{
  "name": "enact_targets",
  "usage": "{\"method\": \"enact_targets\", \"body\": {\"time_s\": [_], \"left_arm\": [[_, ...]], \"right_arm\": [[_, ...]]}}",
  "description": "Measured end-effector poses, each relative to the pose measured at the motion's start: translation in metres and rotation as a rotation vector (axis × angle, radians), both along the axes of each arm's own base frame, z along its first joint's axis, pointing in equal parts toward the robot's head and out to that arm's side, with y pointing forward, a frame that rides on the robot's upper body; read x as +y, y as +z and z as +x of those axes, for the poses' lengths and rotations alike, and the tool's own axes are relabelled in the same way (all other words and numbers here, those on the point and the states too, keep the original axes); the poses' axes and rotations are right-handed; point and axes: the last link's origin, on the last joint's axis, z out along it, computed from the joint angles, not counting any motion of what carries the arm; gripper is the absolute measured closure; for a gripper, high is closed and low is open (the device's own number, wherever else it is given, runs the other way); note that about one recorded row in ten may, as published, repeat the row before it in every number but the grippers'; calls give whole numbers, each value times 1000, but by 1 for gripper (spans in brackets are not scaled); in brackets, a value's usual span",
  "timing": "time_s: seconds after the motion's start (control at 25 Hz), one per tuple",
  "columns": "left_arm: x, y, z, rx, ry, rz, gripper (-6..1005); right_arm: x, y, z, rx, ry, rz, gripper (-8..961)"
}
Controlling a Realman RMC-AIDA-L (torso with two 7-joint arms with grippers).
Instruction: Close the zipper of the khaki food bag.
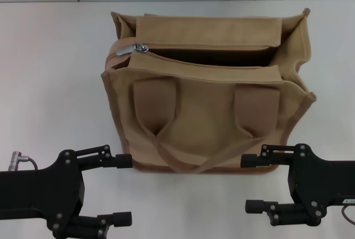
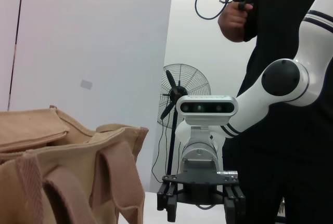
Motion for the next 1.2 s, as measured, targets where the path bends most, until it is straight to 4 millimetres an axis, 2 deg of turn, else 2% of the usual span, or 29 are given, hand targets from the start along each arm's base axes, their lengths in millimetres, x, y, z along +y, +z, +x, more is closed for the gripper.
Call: {"method": "enact_targets", "body": {"time_s": [0.8, 1.0, 1.2], "left_arm": [[2, 4, -1, -7, 14, 21, 187], [6, 29, -13, -31, 99, 112, 193], [13, 61, -35, -35, 225, 316, 198]], "right_arm": [[0, 0, 0, 2, -2, -2, 260], [-1, -1, 0, 3, -5, -3, 262], [-2, -1, 1, 4, -8, -4, 264]]}}
